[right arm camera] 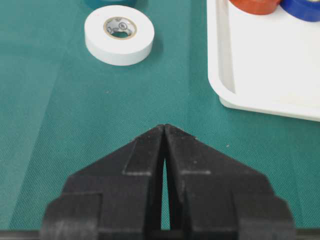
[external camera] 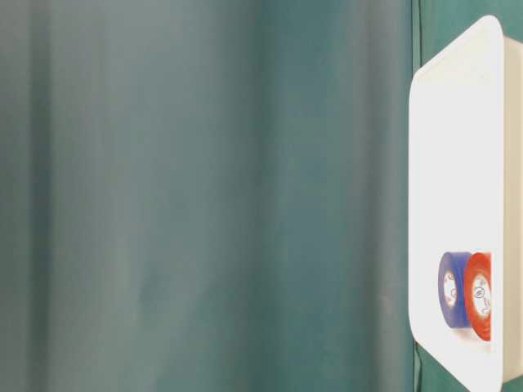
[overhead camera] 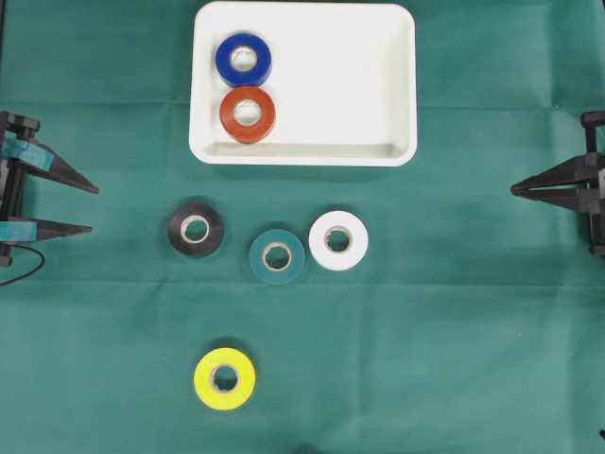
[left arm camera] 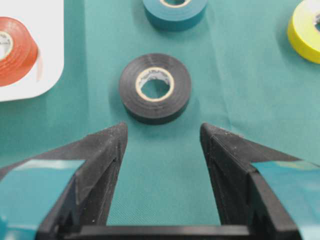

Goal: Put the tape into the white case with the left arm.
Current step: 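Release the orange-red tape and retract the left gripper to the left, then reach the left gripper over the teal tape roll and lower onto it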

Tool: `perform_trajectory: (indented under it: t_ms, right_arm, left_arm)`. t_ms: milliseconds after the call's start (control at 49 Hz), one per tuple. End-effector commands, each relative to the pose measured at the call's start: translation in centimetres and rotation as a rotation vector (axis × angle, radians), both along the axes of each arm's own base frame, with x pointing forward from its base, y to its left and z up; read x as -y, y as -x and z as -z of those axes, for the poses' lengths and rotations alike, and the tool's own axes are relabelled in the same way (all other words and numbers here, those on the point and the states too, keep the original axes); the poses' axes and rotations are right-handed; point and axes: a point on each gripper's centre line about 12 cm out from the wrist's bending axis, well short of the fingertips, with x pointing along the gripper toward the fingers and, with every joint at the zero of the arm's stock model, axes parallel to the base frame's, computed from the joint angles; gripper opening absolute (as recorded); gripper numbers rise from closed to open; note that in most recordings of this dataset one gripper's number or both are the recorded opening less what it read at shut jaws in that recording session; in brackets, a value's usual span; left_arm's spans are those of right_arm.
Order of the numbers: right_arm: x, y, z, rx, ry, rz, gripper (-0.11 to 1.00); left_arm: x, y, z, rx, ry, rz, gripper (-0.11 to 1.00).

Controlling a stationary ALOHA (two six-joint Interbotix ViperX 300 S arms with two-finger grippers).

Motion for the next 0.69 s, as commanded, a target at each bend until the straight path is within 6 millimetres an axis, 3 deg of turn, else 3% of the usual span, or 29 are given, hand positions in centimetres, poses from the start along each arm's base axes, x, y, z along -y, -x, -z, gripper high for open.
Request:
perform_trajectory:
  t_ms: [0,306,673]
  right_arm:
    - [0.0,-0.3,-0.5,0.015,0.000,0.000,-0.10]
    - [0.0,-0.2,-0.4,0.015,0.000,0.001,-0.10]
    - [0.0,-0.2,-0.4,0.015,0.000,0.000,-0.10]
  left_arm:
    - [0.1,-0.9,-1.1,0.011,0.003,0.000,0.60]
    - [1.2,-5.1,-1.6,-0.073,-0.012,0.034,0.60]
    - [2.4,-10.8,-0.4,-0.171,-0.027,0.052,0.60]
